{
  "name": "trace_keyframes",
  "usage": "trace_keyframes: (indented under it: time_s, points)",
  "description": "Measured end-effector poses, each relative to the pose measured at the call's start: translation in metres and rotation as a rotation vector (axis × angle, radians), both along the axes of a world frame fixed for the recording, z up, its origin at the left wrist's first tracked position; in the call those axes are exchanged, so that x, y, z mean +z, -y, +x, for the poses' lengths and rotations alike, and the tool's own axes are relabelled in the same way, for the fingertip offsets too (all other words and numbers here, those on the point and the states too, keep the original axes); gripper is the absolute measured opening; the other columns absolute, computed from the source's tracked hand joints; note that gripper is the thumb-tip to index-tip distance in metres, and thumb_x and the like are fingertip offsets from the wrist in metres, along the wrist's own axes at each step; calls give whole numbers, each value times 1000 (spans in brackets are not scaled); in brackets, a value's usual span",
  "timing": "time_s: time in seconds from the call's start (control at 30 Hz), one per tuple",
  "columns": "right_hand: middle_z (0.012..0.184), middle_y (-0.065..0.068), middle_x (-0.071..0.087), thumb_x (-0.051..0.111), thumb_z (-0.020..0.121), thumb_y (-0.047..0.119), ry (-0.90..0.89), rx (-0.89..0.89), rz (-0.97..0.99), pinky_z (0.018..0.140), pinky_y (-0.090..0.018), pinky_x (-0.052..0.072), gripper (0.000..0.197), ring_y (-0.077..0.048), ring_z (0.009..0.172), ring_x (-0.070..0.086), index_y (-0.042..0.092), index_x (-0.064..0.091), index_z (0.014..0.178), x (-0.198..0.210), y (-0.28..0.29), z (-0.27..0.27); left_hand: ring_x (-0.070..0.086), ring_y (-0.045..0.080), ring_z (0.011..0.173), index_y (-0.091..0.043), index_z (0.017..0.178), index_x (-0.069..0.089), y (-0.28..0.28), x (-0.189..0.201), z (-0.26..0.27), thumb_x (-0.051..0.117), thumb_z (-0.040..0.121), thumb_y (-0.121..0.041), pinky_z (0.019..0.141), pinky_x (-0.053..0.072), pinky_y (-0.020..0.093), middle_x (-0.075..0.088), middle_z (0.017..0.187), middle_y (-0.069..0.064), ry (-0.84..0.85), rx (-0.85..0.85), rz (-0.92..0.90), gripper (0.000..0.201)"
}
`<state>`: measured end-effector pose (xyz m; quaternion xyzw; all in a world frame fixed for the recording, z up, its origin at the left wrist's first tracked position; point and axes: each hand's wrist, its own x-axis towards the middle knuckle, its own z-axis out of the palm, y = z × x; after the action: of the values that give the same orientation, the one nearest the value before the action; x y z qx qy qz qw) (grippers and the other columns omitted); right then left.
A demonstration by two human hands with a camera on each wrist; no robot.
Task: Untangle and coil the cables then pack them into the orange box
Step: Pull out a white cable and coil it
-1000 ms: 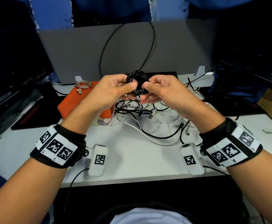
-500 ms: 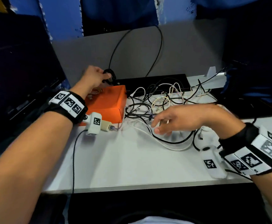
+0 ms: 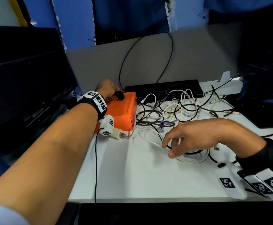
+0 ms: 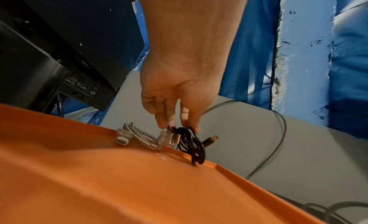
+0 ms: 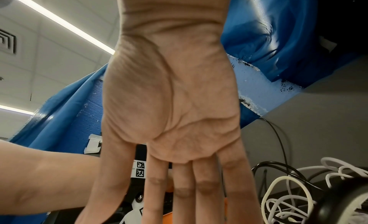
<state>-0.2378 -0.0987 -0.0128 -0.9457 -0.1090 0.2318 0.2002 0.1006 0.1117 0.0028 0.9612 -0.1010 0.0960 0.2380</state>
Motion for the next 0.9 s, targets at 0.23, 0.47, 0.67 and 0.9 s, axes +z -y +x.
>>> trace_keyframes:
  time_s: [0.23, 0.47, 0.67, 0.9]
  points:
    - [107, 9, 74, 72, 88, 57, -23, 26, 38, 94, -29, 51, 42, -7, 97, 67, 54, 60, 128, 2, -2, -3, 63, 24, 86, -16, 77, 62, 2, 9, 4, 74, 91, -20, 78, 51, 34, 69, 93, 9, -51, -51, 35, 19]
    - [107, 10, 73, 69, 87, 63, -10, 28, 21, 94, -32, 53, 41, -9, 98, 67, 51, 61, 126, -2, -3, -2, 61, 24, 87, -17, 83, 64, 18, 6, 10, 70, 95, -16, 75, 48, 31, 70, 99, 8, 31, 27, -35, 13]
    - [108, 11, 73, 67, 87, 66, -6, 14, 17, 97, -35, 53, 41, -9, 99, 67, 52, 61, 125, 0, 0, 0, 68, 33, 89, -2, 109, 70, 10, -2, 13, 65, 96, -27, 66, 49, 35, 71, 107, 17, 25, 162, 134, 29]
    - [112, 13, 69, 67, 90, 62, 19, 33, -20, 101, -34, 50, 37, -8, 104, 64, 49, 65, 124, 3, -4, -3, 65, 33, 88, -6, 110, 68, 9, 6, 10, 64, 95, -37, 68, 50, 37, 70, 107, 14, 40, 142, 140, 35]
